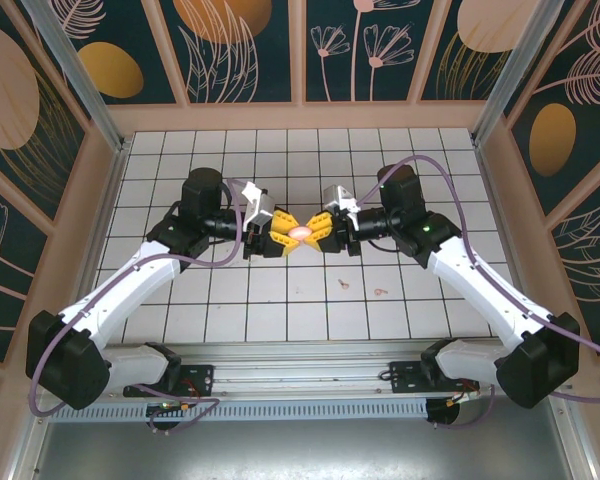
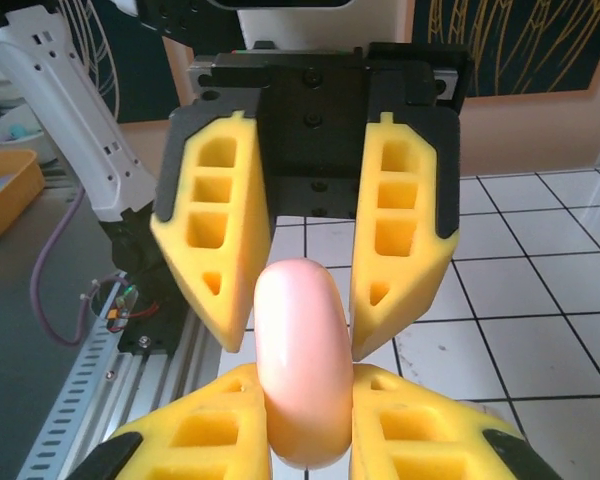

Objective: Insert wireless bluetooth earbuds into charging case

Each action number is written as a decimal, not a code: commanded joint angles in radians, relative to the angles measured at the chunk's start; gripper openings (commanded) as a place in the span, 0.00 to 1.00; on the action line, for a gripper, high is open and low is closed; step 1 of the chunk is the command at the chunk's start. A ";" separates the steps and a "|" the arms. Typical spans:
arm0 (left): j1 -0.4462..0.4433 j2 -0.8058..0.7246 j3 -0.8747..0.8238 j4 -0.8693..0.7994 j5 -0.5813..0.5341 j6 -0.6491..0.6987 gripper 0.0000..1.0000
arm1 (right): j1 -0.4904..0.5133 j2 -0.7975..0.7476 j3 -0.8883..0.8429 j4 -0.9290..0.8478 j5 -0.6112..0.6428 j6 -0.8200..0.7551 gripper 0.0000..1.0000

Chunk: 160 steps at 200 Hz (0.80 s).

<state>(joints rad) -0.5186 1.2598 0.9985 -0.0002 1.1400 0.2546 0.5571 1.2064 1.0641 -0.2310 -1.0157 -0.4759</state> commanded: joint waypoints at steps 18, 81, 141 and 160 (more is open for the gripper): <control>-0.007 -0.030 -0.021 0.010 -0.039 0.053 0.42 | 0.002 -0.024 0.070 -0.062 0.077 -0.058 0.17; -0.007 -0.025 -0.020 -0.001 -0.049 0.066 0.42 | 0.024 -0.012 0.076 -0.047 0.084 -0.052 0.17; -0.007 -0.026 -0.044 -0.002 -0.058 0.063 0.25 | 0.041 -0.001 0.082 -0.030 0.089 -0.046 0.17; -0.008 -0.028 -0.047 -0.001 -0.062 0.061 0.21 | 0.041 -0.002 0.083 -0.027 0.094 -0.046 0.17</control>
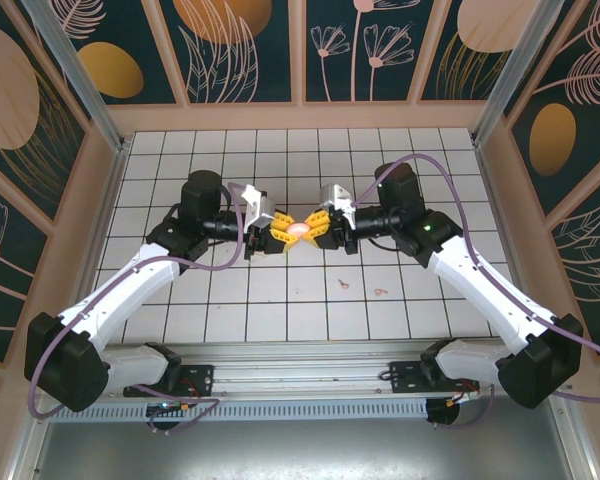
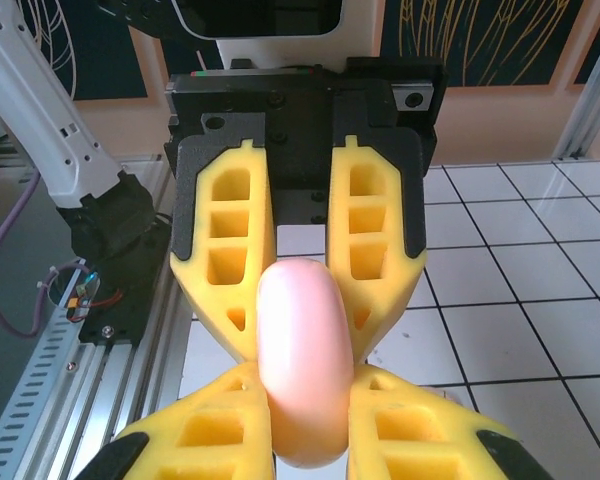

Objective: Insert wireless bluetooth earbuds into charging case

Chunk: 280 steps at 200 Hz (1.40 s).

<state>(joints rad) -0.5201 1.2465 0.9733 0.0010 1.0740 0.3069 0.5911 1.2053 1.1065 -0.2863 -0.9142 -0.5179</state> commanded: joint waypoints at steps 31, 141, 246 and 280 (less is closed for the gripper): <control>-0.006 -0.015 -0.021 -0.003 0.001 0.011 0.18 | 0.006 -0.009 0.036 0.043 -0.001 0.012 0.18; -0.007 -0.015 -0.029 -0.001 -0.009 0.001 0.31 | 0.006 -0.023 0.027 0.056 0.011 0.024 0.17; -0.008 -0.025 -0.021 0.030 -0.011 -0.033 0.32 | 0.007 -0.013 0.015 0.029 0.021 0.019 0.18; -0.008 -0.025 -0.020 0.038 -0.012 -0.041 0.33 | 0.012 -0.009 0.012 0.014 0.026 0.015 0.18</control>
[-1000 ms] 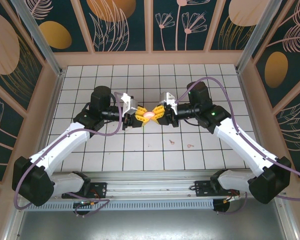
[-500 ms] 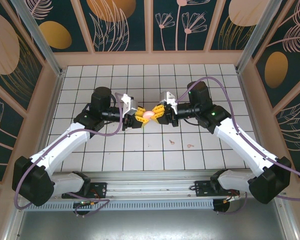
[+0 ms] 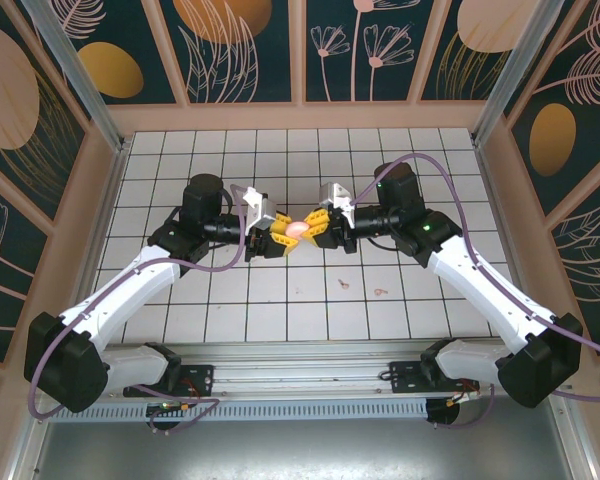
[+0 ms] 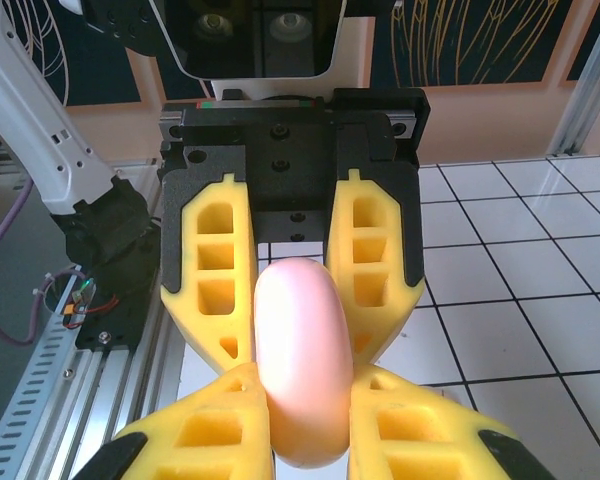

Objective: Insert wireless bluetooth earbuds into charging case

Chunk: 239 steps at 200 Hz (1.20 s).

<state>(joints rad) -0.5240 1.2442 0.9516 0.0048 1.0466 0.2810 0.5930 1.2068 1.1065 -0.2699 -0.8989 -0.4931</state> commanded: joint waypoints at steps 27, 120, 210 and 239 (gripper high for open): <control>-0.004 -0.025 0.006 0.038 0.015 -0.019 0.35 | 0.011 -0.013 0.009 -0.004 0.013 -0.011 0.18; -0.005 -0.028 0.007 0.044 0.007 -0.026 0.24 | 0.017 -0.012 0.010 -0.012 0.026 -0.016 0.18; -0.005 -0.030 0.004 0.024 0.010 -0.004 0.19 | 0.016 -0.020 -0.007 0.127 0.075 0.088 0.43; -0.010 -0.029 0.000 0.013 0.003 0.006 0.19 | 0.002 -0.029 -0.005 0.143 0.078 0.107 0.43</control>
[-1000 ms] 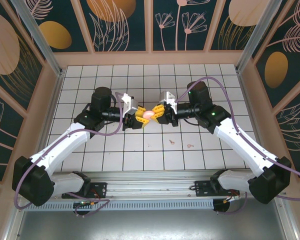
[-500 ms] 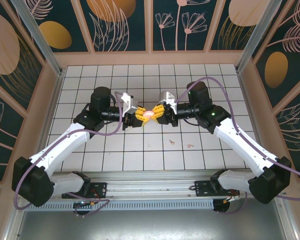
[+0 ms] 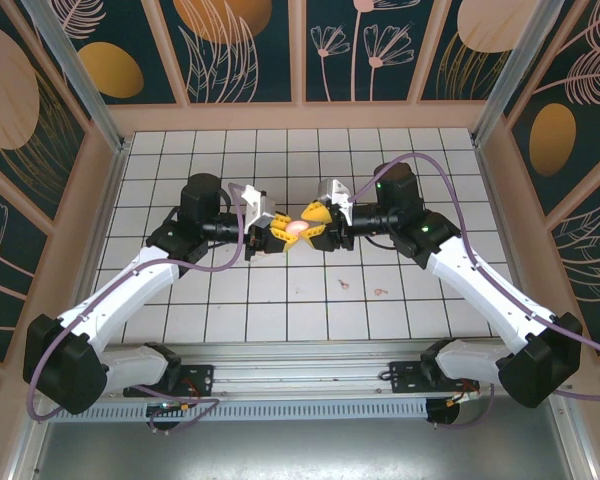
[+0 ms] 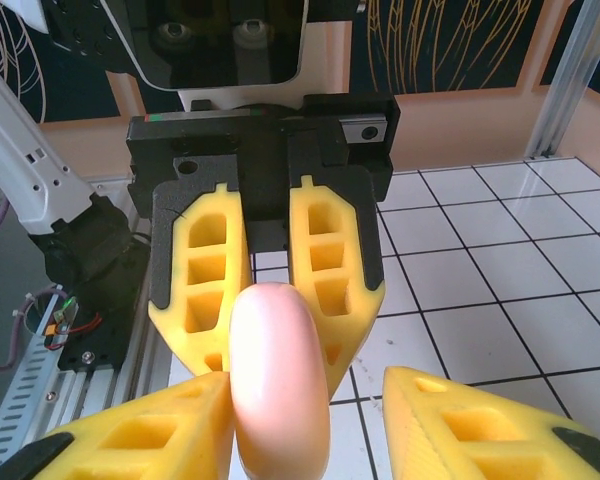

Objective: Insert wireless bluetooth earbuds into charging case

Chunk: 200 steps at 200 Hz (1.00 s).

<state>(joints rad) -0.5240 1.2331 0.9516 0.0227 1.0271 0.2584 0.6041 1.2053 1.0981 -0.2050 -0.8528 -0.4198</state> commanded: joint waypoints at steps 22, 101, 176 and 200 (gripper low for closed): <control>-0.012 -0.017 0.000 -0.012 0.018 0.036 0.19 | -0.020 -0.034 0.003 0.076 0.045 0.041 0.43; -0.014 -0.017 -0.003 -0.014 0.017 0.038 0.19 | -0.040 -0.045 -0.007 0.087 0.072 0.064 0.43; -0.015 -0.018 -0.011 -0.008 -0.005 0.040 0.20 | -0.049 -0.070 -0.015 0.104 0.070 0.082 0.44; -0.016 -0.021 -0.032 0.006 -0.053 0.042 0.20 | -0.049 -0.089 -0.017 0.104 0.063 0.091 0.45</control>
<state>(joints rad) -0.5335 1.2324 0.9463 0.0154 1.0046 0.2802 0.5625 1.1576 1.0969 -0.1513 -0.7784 -0.3550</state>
